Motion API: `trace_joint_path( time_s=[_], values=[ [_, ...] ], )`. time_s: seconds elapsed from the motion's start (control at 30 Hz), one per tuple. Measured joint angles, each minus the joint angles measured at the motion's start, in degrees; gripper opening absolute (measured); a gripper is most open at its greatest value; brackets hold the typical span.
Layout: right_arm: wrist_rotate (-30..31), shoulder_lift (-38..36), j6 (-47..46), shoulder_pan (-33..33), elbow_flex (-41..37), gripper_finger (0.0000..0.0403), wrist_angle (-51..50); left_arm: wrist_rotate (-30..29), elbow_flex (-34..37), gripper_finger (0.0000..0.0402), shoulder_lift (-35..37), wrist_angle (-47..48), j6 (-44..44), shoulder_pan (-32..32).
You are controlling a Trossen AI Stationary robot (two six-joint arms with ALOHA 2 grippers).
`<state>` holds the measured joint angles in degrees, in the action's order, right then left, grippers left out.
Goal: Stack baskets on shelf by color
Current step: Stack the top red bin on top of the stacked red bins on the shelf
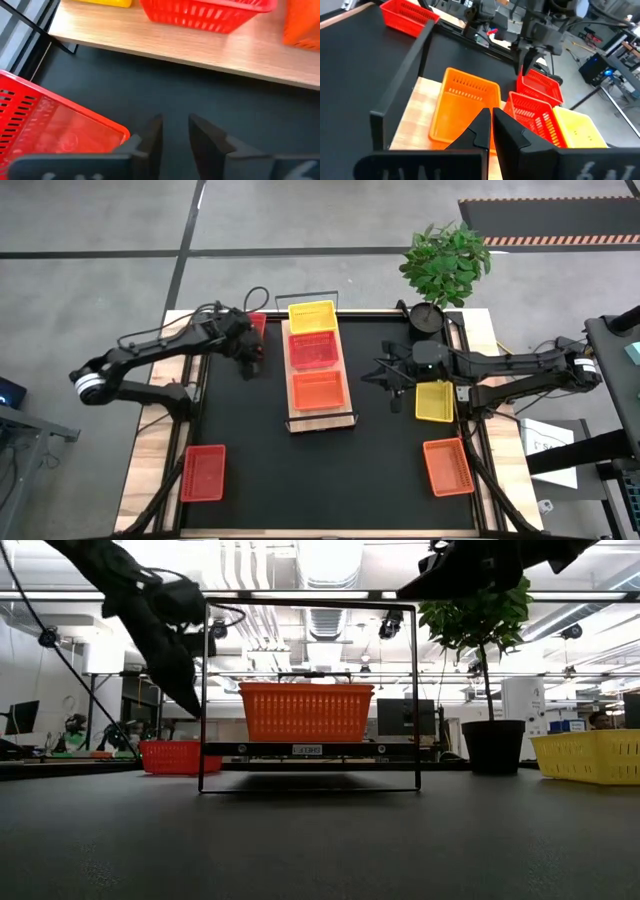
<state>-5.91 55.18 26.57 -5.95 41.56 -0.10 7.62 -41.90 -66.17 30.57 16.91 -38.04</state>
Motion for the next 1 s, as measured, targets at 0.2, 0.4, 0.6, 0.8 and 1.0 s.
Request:
trace_joint_path(
  time_s=[0.2, 0.4, 0.6, 0.8, 1.0],
  values=[
    [0.08, 0.04, -0.18, -0.78, 0.0, 0.0009, -0.07, -1.85, -0.51, 0.0131, -3.98, -0.03, 5.64, 0.0],
    [0.04, 0.06, 0.5, -1.22, 0.0, 0.0009, -0.05, -7.09, -0.51, 0.0142, -4.79, -0.11, 10.38, 0.0],
    [0.02, 0.07, 0.97, -1.97, 0.0, 0.0009, 0.41, -11.17, -0.16, 0.0141, -4.66, -0.11, 13.87, -0.48],
    [0.02, 0.07, 0.98, -2.34, 0.0, 0.0009, 0.39, -11.19, 0.03, 0.0141, -5.1, -0.44, 12.8, -1.18],
    [-0.01, 0.09, 0.06, -2.34, 0.0, 0.0009, 0.38, -11.23, 0.05, 0.0141, -5.1, -4.89, 6.89, -1.65]
  ],
)
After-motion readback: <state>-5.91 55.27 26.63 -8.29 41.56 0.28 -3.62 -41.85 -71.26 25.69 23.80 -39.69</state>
